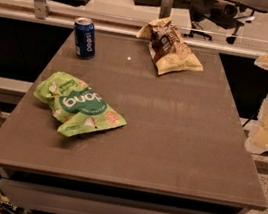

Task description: Pick brown chip bag

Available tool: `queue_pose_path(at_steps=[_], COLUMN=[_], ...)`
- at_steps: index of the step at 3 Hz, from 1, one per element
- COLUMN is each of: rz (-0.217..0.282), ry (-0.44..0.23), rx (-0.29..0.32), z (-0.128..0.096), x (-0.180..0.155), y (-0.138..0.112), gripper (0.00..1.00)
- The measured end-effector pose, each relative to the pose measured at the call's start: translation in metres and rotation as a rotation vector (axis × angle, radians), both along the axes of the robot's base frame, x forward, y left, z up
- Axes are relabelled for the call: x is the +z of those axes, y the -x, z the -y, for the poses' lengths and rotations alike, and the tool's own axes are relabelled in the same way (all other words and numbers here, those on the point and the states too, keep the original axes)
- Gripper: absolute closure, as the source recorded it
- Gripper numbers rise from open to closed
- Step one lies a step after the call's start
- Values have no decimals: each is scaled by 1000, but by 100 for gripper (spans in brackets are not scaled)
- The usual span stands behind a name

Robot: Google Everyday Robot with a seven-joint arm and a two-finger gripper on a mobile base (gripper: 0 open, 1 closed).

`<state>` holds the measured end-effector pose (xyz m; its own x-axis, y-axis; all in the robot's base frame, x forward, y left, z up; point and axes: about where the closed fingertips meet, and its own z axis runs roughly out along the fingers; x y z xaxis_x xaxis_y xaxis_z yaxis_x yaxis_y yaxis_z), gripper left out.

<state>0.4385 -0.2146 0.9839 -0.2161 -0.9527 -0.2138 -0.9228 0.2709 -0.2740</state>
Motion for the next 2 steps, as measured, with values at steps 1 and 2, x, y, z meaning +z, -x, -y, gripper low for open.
queue_pose_path(at_steps=[1, 2], rz=[0, 34], ry=[0, 14], rx=[0, -5], z=[0, -6], x=[0, 3], y=[0, -30], gripper=[0, 0])
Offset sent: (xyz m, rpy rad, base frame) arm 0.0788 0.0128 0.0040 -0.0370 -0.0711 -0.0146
